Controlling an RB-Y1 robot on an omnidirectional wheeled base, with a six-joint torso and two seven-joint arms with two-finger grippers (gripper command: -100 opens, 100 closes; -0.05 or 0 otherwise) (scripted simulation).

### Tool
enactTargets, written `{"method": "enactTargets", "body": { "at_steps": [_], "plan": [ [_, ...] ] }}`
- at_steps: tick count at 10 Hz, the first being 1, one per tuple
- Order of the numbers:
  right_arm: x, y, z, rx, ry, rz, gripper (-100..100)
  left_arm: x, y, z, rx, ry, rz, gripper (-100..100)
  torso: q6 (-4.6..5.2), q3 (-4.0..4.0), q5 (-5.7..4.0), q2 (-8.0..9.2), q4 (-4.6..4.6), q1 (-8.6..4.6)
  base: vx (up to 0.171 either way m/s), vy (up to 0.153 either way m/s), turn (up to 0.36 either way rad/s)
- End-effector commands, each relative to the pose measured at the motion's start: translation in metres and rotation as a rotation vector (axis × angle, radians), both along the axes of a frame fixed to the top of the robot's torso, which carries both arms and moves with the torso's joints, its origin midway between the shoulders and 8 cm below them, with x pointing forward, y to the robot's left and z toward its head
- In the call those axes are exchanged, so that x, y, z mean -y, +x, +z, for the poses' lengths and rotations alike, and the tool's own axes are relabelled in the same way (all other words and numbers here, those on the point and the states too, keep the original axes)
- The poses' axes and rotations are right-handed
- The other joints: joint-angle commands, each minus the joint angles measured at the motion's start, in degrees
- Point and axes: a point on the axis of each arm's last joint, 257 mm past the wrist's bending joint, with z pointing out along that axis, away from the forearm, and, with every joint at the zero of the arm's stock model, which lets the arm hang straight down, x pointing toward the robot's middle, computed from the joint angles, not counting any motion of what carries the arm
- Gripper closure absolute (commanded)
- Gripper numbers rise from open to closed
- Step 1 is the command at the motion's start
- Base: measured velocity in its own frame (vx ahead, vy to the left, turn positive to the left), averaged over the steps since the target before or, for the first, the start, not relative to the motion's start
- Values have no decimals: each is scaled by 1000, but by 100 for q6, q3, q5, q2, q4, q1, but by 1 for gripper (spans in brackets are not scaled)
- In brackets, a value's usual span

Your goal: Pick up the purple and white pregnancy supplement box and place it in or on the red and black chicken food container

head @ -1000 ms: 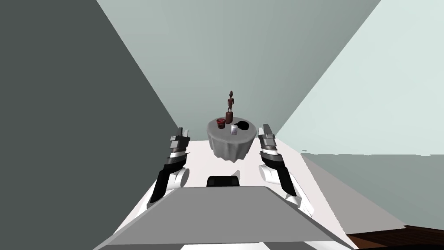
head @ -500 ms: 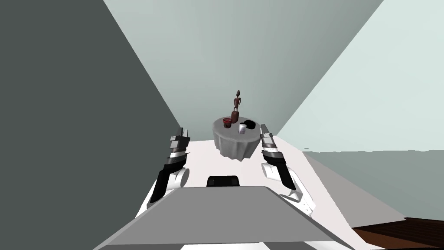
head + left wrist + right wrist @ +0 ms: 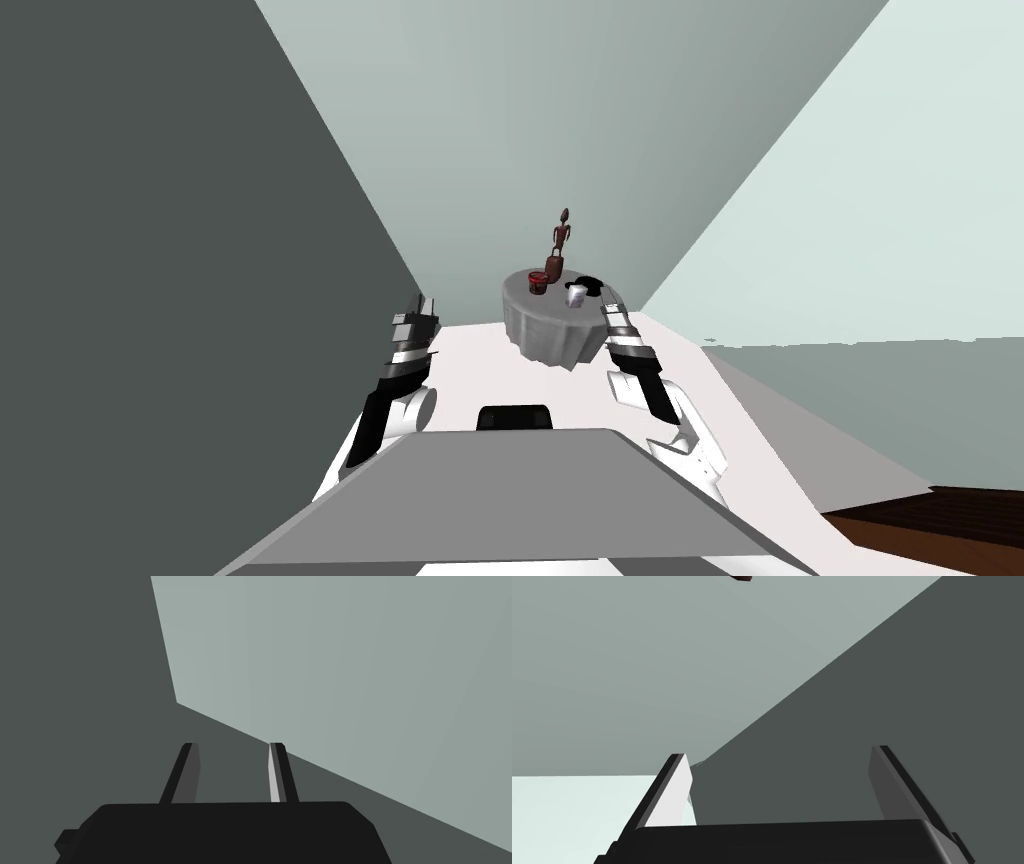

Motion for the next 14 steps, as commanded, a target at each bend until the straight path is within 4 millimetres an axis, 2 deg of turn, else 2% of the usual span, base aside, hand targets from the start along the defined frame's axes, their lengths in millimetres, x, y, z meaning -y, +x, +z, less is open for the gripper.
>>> {"method": "enactTargets", "body": {
  "at_steps": [1,2,5,6,9,10,12,13,14],
  "plan": [
    [20,9,-7,-39,-56,-77,-100,0,0,0,0,0,0,0,0,0,0,0,0,0,-8,295,-57],
    [20,9,-7,-39,-56,-77,-100,0,0,0,0,0,0,0,0,0,2,1,0,9,-9,289,-28],
    [65,20,-24,-126,-163,-242,-100,0,0,0,0,0,0,0,0,-1,6,-1,0,28,19,327,-62],
    [65,20,-24,-126,-163,-242,-100,0,0,0,0,0,0,0,1,-10,6,-18,-3,22,80,255,-25],
    [121,26,-43,-232,-261,-417,-100,0,0,0,0,0,0,0,0,-21,3,-36,-8,10,68,302,-59],
    [123,24,-42,-231,-262,-424,-100,0,0,0,0,0,0,0,1,-17,6,-28,-7,19,70,224,-48],
    [167,21,-56,-311,-320,-548,-100,0,0,0,0,0,0,0,0,-26,-5,-46,-10,-29,130,214,-64],
    [168,21,-55,-310,-320,-551,-100,0,0,0,0,0,0,0,1,-34,-4,-58,-13,-21,134,176,-40],
    [192,16,-62,-353,-346,-615,-100,0,0,0,0,0,0,0,-1,-35,-5,-60,-13,-39,142,151,-46]
  ]
}}
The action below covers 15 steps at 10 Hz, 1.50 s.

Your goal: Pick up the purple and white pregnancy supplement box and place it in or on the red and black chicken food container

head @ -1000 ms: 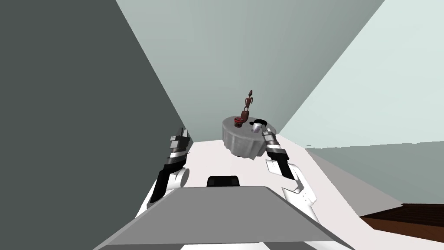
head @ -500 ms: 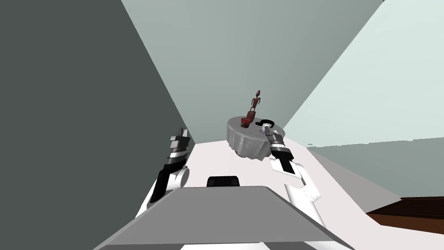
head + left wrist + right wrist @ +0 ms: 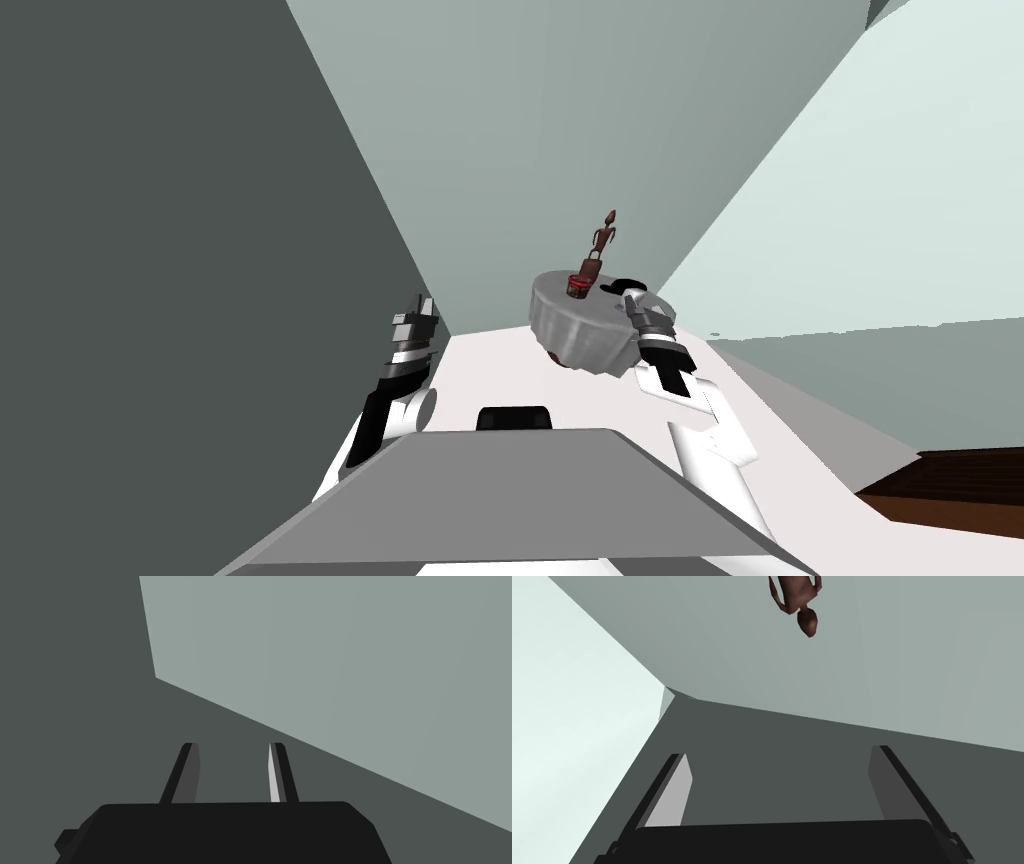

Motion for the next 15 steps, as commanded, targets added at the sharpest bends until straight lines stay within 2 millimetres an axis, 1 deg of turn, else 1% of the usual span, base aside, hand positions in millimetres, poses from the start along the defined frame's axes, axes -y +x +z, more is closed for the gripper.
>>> {"method": "enactTargets", "body": {
  "at_steps": [1,2,3,4,5,6,7,8,9,11,12,13,14,15],
  "plan": [
    [34,-5,-9,-58,-35,-99,-100,0,0,0,0,0,0,0,0,0,0,0,0,0,215,180,-90],
    [54,-11,-14,-94,-57,-158,-100,0,0,0,0,0,0,0,-2,-12,0,-22,-4,6,306,195,-104],
    [60,-13,-18,-100,-52,-170,-100,0,0,0,0,0,0,0,-1,-29,3,-52,-11,11,208,142,-29],
    [60,-13,-18,-100,-52,-170,-100,0,0,0,0,0,0,0,-4,-22,0,-35,-9,-6,59,51,18],
    [84,-23,-25,-142,-68,-236,-100,0,0,0,0,0,0,0,-2,3,-7,9,0,-36,103,50,-58],
    [105,-31,-33,-182,-81,-295,-100,0,0,0,0,0,0,0,0,5,-10,9,2,-43,216,85,-97],
    [127,-41,-43,-227,-89,-354,-100,0,0,0,0,0,0,0,-1,-11,-9,-20,-4,-36,292,139,-102],
    [131,-46,-41,-225,-88,-366,-100,0,0,0,0,0,0,0,-1,-27,-4,-47,-10,-17,242,151,-29],
    [153,-59,-49,-266,-94,-426,-100,0,0,0,0,0,0,0,-3,-26,-3,-41,-11,-11,230,103,-49],
    [190,-84,-61,-341,-105,-535,-100,0,0,0,0,0,0,0,-1,-26,-8,-44,-11,-36,270,81,-95],
    [195,-89,-64,-345,-99,-545,-100,0,0,0,0,0,0,0,-2,-31,-8,-53,-12,-37,240,55,-33],
    [195,-89,-64,-345,-99,-545,-100,0,0,0,0,0,0,0,-3,-27,-10,-43,-11,-46,114,13,2],
    [213,-105,-71,-383,-98,-600,-100,0,0,0,0,0,0,0,-4,-8,-13,-8,-4,-61,103,20,-58],
    [230,-121,-76,-418,-97,-651,-100,0,0,0,0,0,0,0,1,2,-14,6,0,-63,229,52,-114]
  ]
}}
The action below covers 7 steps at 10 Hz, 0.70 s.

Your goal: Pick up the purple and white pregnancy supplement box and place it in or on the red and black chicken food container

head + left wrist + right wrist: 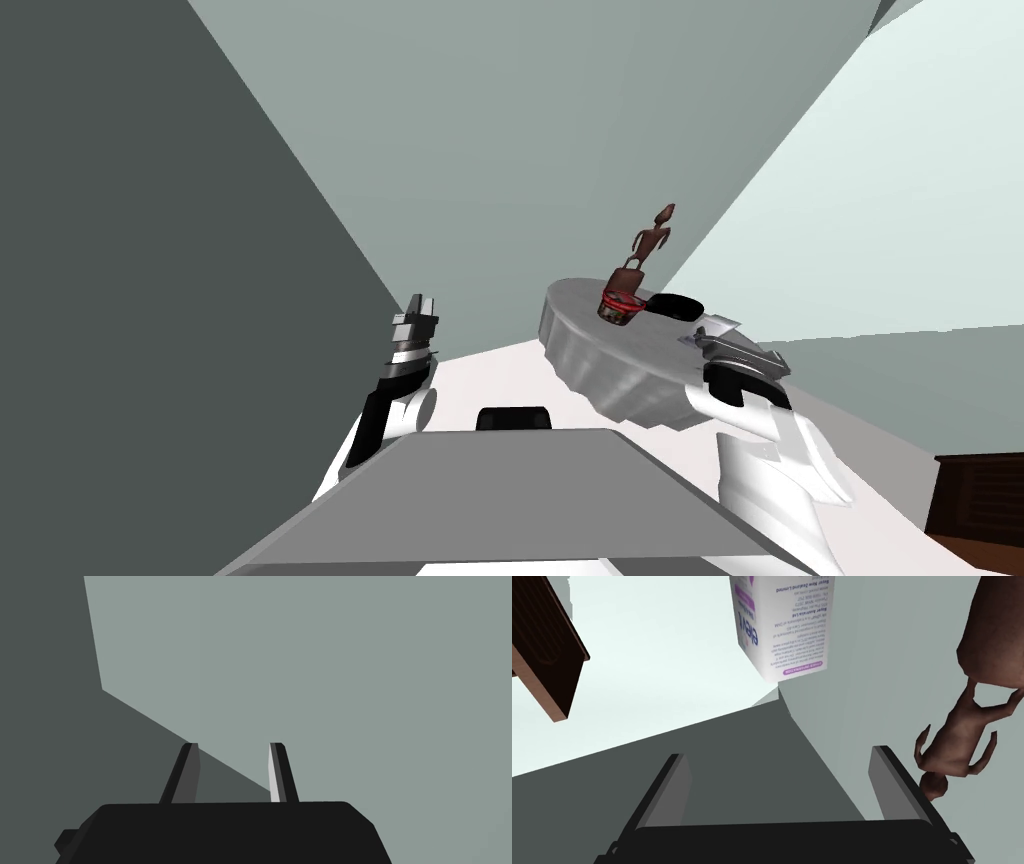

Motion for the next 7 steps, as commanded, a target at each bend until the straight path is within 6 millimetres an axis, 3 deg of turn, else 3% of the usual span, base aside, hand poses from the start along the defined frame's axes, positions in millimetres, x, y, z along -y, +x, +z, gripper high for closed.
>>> {"method": "enactTargets", "body": {
  "at_steps": [1,2,3,7],
  "plan": [
    [25,-23,-8,-52,2,-84,-100,0,0,0,0,0,0,0,0,0,0,0,0,0,302,44,-104],
    [39,-39,-16,-85,11,-131,-100,0,0,0,0,0,0,0,-2,-17,1,-28,-7,-3,275,77,-63],
    [39,-39,-16,-85,11,-131,-100,0,0,0,0,0,0,0,-4,-19,2,-29,-8,9,220,61,-17],
    [77,-91,-38,-185,37,-273,-100,0,0,0,0,0,0,0,-2,-9,-2,-13,-4,-15,222,24,-59]
  ]
}}
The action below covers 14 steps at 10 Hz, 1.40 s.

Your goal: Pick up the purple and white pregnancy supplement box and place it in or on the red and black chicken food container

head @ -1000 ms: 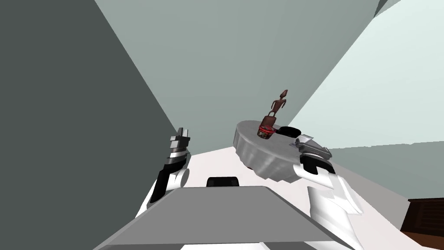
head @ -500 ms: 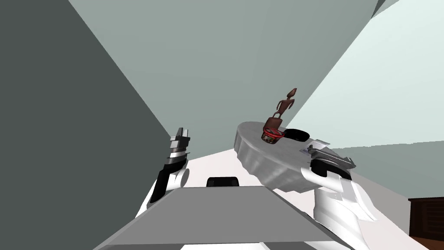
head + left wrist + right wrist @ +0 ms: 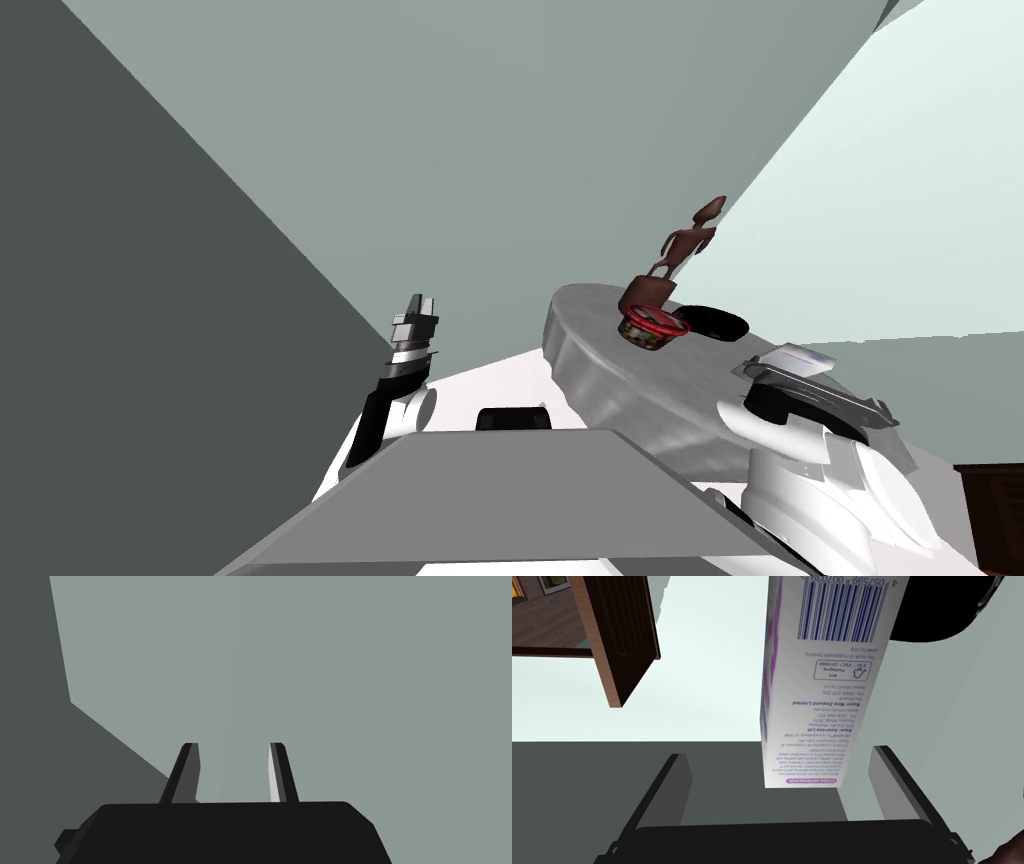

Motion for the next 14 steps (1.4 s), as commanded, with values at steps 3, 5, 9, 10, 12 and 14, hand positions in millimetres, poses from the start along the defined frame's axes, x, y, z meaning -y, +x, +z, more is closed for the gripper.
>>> {"method": "enactTargets", "body": {
  "at_steps": [3,5,9,10,12,14],
  "plan": [
    [15,-30,-24,-74,36,-78,-100,0,0,0,0,0,0,0,1,19,-2,35,7,-13,138,-12,-30],
    [13,-25,-19,-63,29,-69,0,0,0,0,0,0,0,0,0,38,-3,68,14,-15,27,-9,0],
    [13,-25,-18,-58,29,-69,100,0,0,0,0,0,0,0,-4,48,-4,87,15,-9,0,0,0],
    [13,-25,-18,-59,29,-69,100,0,0,0,0,0,0,0,-3,47,-4,86,15,-9,0,0,0],
    [13,-25,-18,-60,29,-69,0,0,0,0,0,0,0,0,-1,48,-4,88,16,-9,0,0,0],
    [13,-25,-18,-60,29,-69,0,0,0,0,0,0,0,0,-1,49,-5,89,17,-10,0,0,0]
  ]
}}
